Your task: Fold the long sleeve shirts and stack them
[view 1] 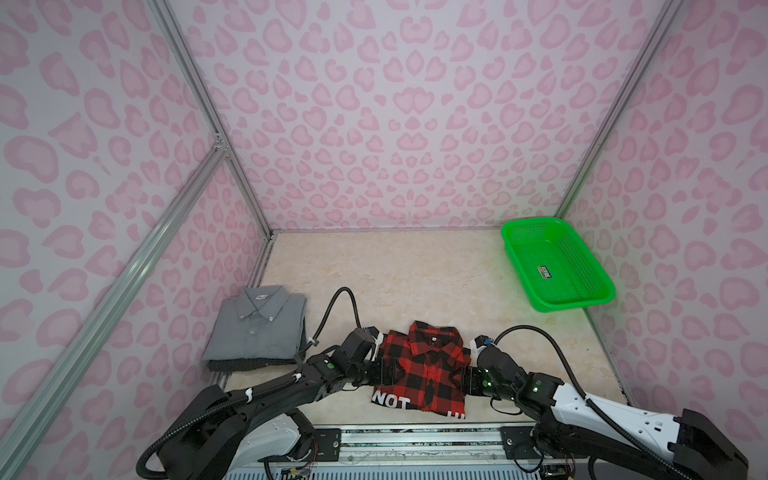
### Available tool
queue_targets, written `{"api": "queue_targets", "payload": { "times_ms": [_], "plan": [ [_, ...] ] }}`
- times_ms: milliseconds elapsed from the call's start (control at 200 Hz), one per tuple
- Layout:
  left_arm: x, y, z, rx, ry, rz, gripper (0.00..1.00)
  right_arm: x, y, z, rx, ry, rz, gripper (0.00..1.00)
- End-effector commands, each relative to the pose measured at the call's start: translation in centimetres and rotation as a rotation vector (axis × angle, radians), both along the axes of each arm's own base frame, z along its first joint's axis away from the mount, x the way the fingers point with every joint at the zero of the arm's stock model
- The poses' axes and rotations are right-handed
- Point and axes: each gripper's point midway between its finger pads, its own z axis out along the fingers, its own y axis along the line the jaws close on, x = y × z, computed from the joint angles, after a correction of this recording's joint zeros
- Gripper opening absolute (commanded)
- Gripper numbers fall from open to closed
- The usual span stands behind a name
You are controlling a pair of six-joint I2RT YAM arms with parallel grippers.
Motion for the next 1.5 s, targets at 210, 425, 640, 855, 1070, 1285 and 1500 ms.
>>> {"api": "queue_targets", "payload": {
  "times_ms": [210,425,640,855,1070,1285,1500],
  "plan": [
    [-1.8,0.2,-2.8,-0.006,0.100,0.002,0.76,-0.6,1.8,-1.8,-0.032,0.048,0.078,0.53],
    [-1.3,-0.3,-2.8,-0.014,0.099,0.004,0.16,-0.5,3.8,-2.2,-0.046,0.056,0.131,0.25],
    [1.3,-0.4,1.7,-0.013,0.016,0.044,0.04,1.5,8.6,2.1,-0.010,-0.040,0.201,0.00],
    [6.1,5.5,11.0,0.073,-0.146,0.225,0.04,4.7,15.8,9.2,0.069,-0.141,0.293,0.00],
    [8.9,17.9,16.3,0.256,-0.199,0.550,0.04,7.2,25.4,16.6,0.118,-0.259,0.401,0.00],
    [9.8,28.1,17.5,0.420,-0.190,0.921,0.04,9.2,33.4,19.8,0.191,-0.318,0.423,0.00],
    [10.1,34.3,18.7,0.594,-0.230,1.127,0.04,10.8,39.3,19.1,0.187,-0.374,0.481,0.00]
  ]
}}
